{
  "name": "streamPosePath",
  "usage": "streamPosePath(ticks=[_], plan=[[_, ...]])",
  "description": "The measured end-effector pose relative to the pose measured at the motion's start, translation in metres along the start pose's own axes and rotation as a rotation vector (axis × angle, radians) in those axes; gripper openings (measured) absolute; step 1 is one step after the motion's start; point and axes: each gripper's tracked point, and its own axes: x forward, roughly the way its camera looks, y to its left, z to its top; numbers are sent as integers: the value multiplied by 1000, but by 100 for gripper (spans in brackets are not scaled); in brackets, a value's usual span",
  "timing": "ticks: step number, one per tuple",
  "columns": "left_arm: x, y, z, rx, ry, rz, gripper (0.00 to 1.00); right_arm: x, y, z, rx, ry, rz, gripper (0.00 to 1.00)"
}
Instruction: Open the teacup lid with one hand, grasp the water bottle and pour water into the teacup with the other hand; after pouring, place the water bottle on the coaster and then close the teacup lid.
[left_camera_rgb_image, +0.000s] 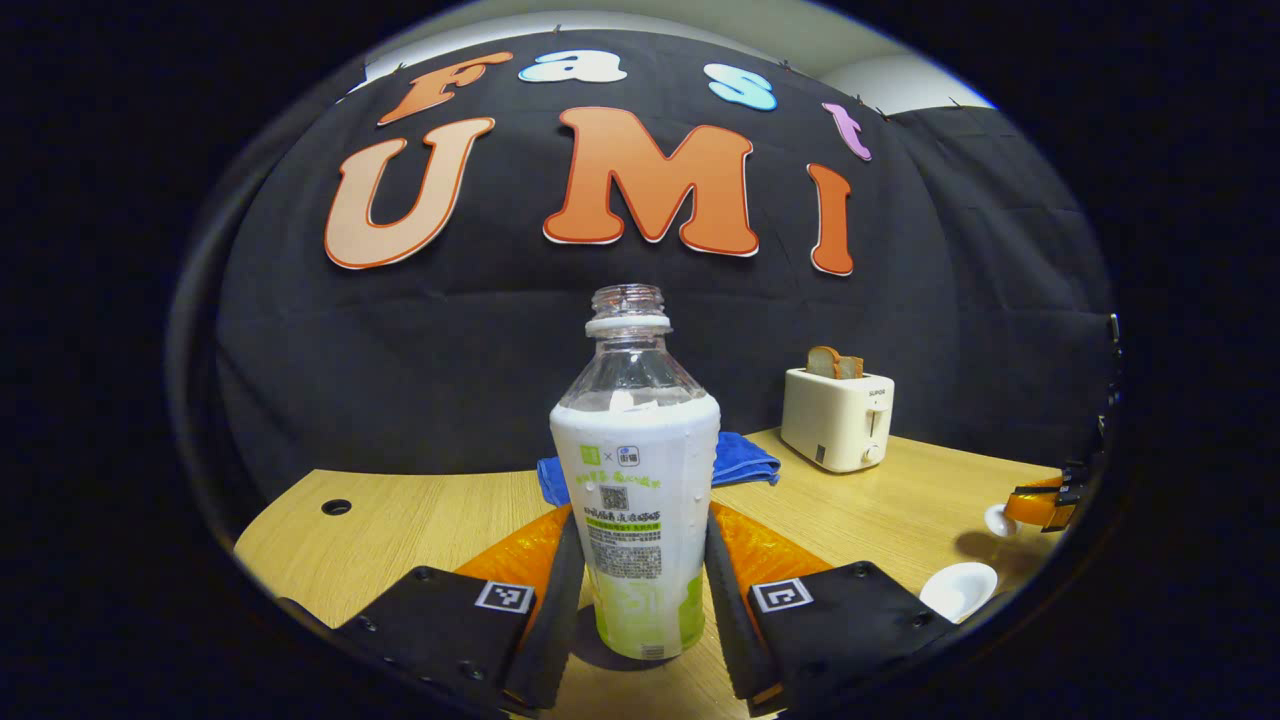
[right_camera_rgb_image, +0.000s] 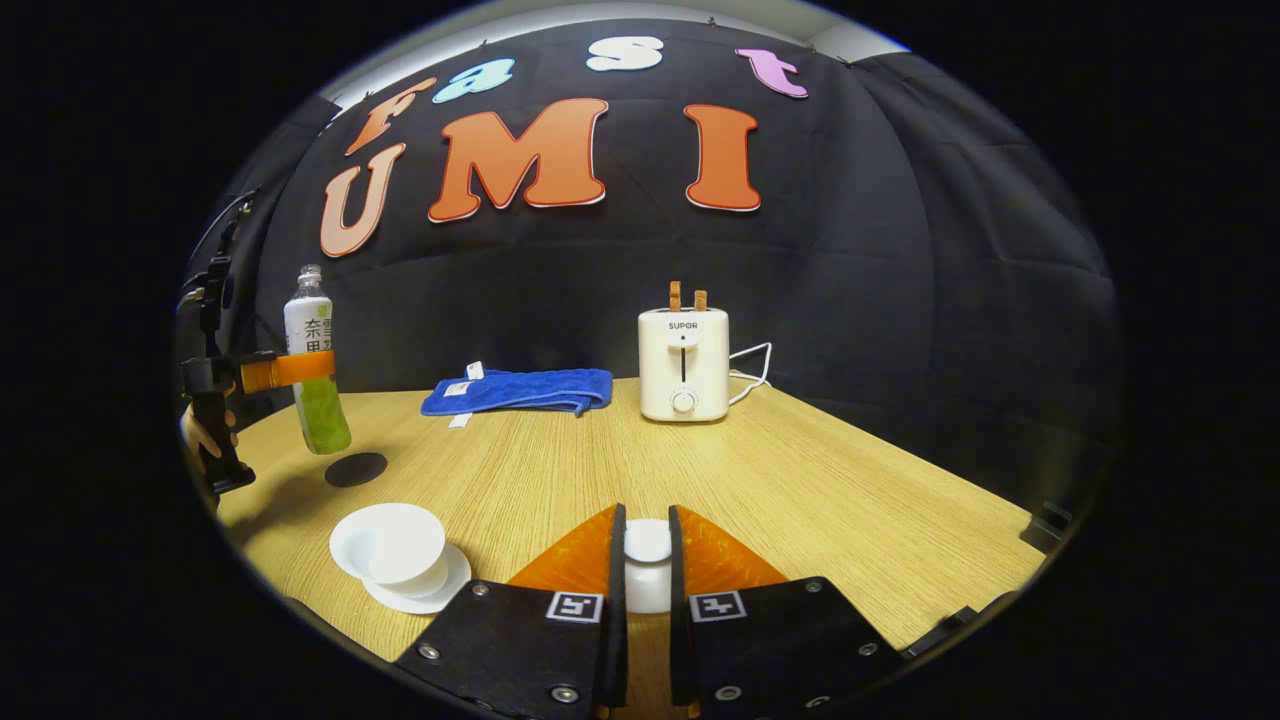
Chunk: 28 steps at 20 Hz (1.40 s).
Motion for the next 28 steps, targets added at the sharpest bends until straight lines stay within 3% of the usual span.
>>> streamPosePath(ticks=[1,3,7,17,20,26,28], plan=[[3,2,-2,-18,-6,2,67,0,0,0,2,2,-3,17],[11,8,-15,-32,8,17,63,0,-1,-1,5,5,-8,17],[17,23,-34,-33,36,50,63,0,0,-1,2,6,-9,17],[24,20,-46,-43,49,43,66,1,0,0,1,2,-12,17],[23,16,-50,-17,55,37,72,0,0,1,4,-1,-13,17],[20,12,-61,27,82,42,71,-1,-1,2,4,-9,-15,17],[18,11,-63,33,82,41,83,-1,-1,2,5,-9,-15,17]])
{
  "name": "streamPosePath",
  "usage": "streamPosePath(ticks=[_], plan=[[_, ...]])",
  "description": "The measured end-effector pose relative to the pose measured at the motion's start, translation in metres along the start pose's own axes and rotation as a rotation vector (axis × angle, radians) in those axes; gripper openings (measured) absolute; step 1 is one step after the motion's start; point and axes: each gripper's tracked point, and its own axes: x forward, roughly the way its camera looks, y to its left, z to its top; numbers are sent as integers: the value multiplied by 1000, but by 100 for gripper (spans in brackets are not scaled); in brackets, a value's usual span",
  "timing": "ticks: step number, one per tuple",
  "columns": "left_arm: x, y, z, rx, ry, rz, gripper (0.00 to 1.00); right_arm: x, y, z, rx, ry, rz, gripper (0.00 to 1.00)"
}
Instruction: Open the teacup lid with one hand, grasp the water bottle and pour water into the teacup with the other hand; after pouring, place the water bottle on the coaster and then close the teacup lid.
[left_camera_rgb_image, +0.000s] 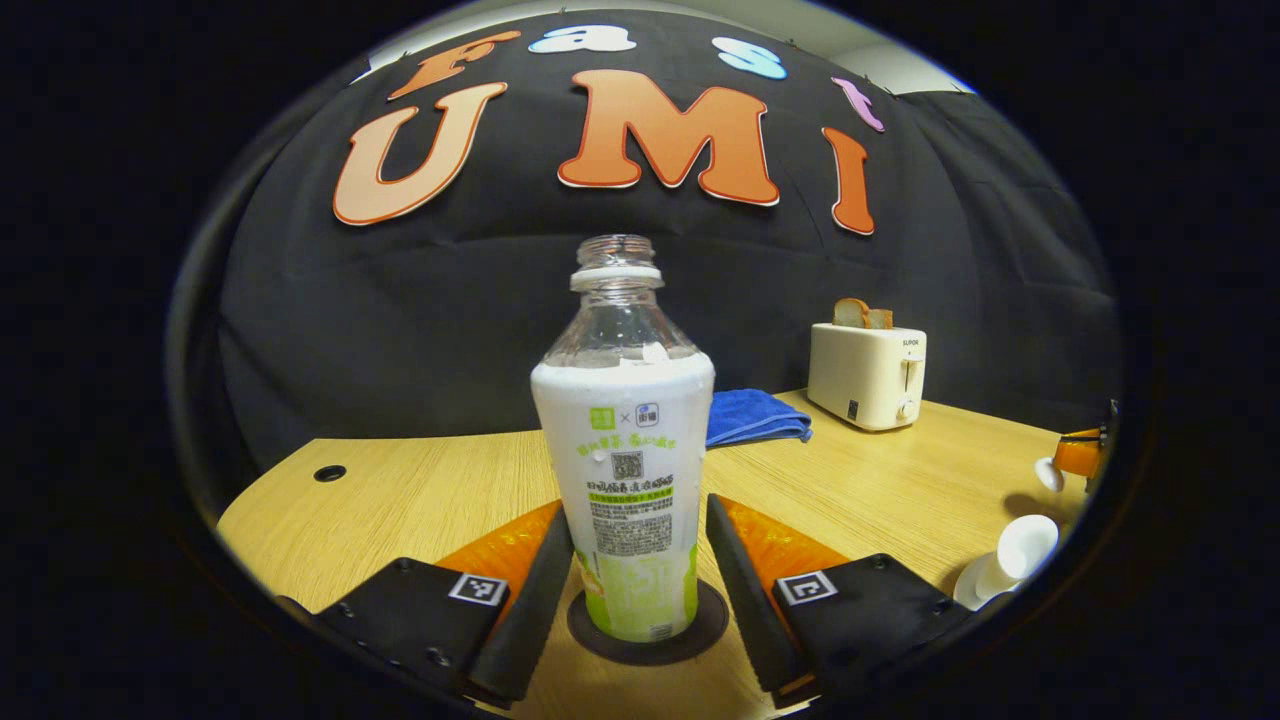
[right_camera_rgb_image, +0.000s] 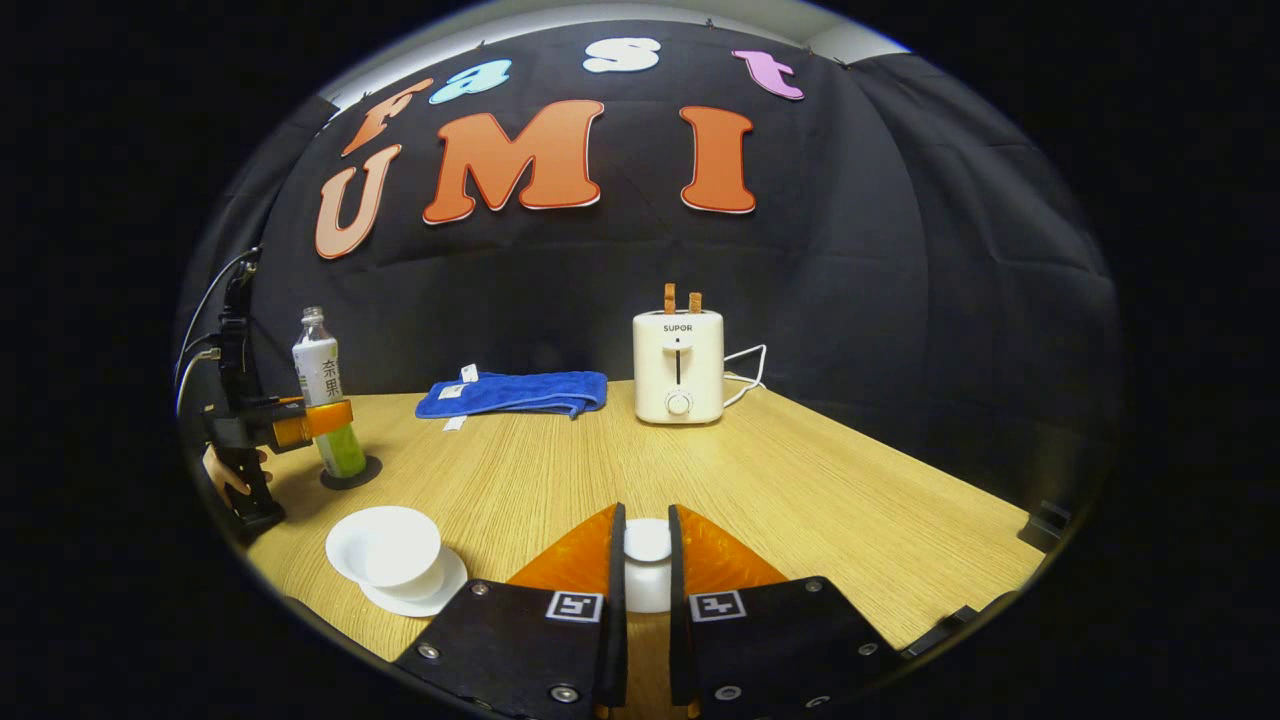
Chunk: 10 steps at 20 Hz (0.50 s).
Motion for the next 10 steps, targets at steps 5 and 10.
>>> streamPosePath(ticks=[5,10], plan=[[-22,0,-4,-20,-10,20,95,-1,0,2,1,-8,-1,17],[-59,11,-2,18,-52,98,96,-3,1,3,-3,-25,1,17]])
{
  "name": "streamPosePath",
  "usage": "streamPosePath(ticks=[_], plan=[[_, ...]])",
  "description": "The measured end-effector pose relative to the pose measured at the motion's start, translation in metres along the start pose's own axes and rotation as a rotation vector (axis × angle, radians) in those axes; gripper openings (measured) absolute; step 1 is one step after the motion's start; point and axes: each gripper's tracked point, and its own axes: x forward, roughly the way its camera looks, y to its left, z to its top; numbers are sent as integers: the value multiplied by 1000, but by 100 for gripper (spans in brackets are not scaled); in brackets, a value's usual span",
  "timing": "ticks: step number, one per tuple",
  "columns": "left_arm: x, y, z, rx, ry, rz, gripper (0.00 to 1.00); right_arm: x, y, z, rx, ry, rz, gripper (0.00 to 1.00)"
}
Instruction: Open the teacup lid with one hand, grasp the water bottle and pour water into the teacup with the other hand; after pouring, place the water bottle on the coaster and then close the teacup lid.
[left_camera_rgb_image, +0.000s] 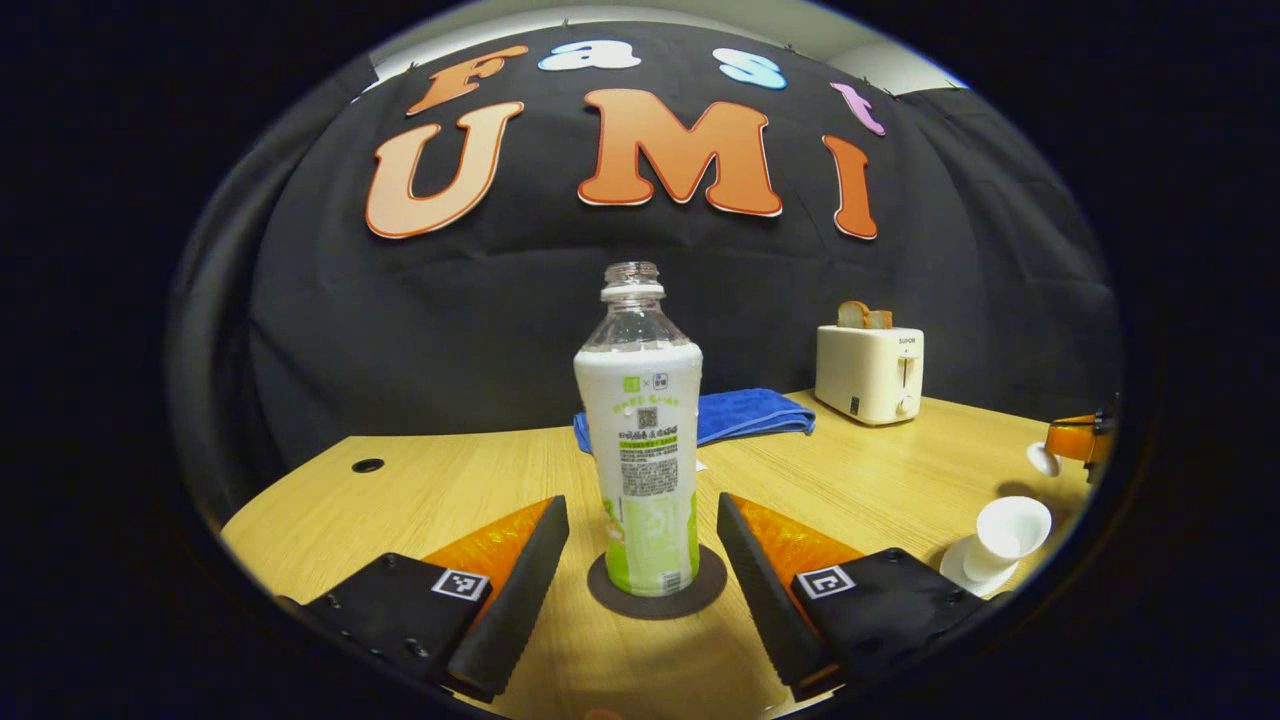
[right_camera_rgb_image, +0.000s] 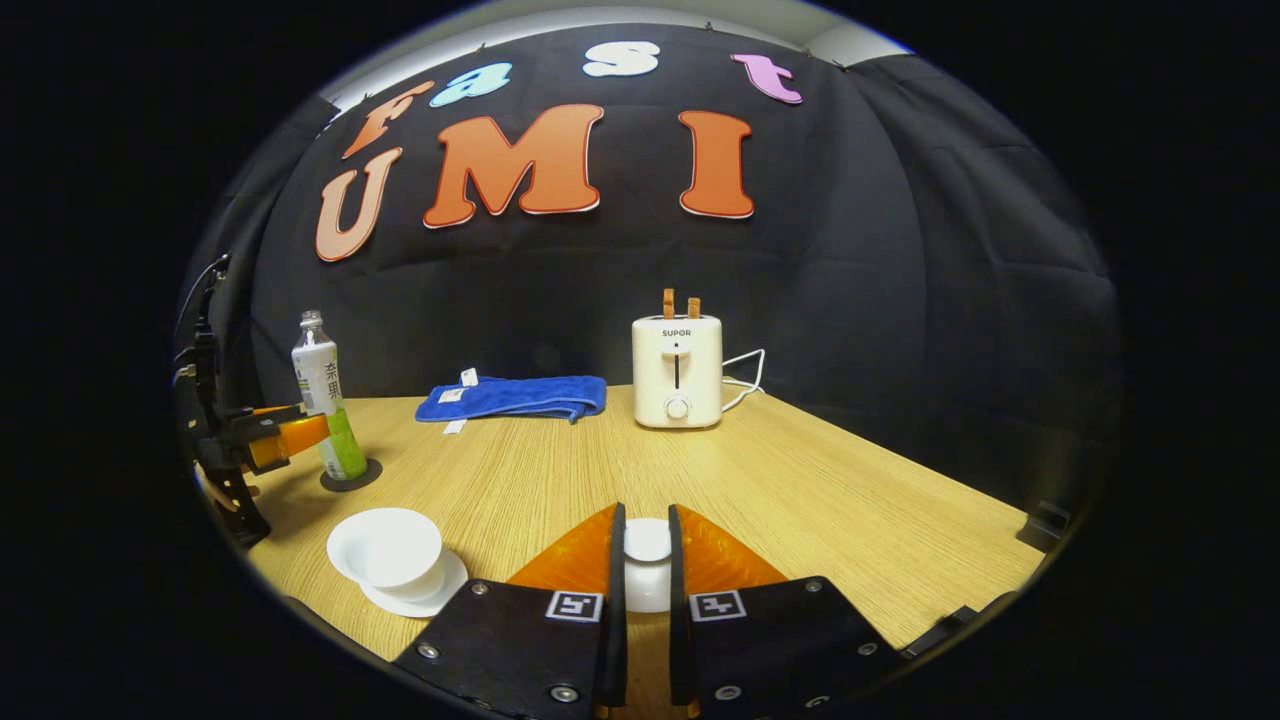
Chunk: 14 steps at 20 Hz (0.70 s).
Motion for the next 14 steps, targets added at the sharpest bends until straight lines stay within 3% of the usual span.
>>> streamPosePath(ticks=[2,6,10,14], plan=[[-19,21,6,21,-43,83,96,-3,2,5,-2,-27,14,17],[-60,46,6,-26,-87,175,96,-6,0,10,-7,-74,0,17],[-89,55,6,-53,-107,209,96,-8,-1,13,8,-88,-9,17],[-99,62,5,-54,-107,235,94,-6,18,17,72,-104,59,17]])
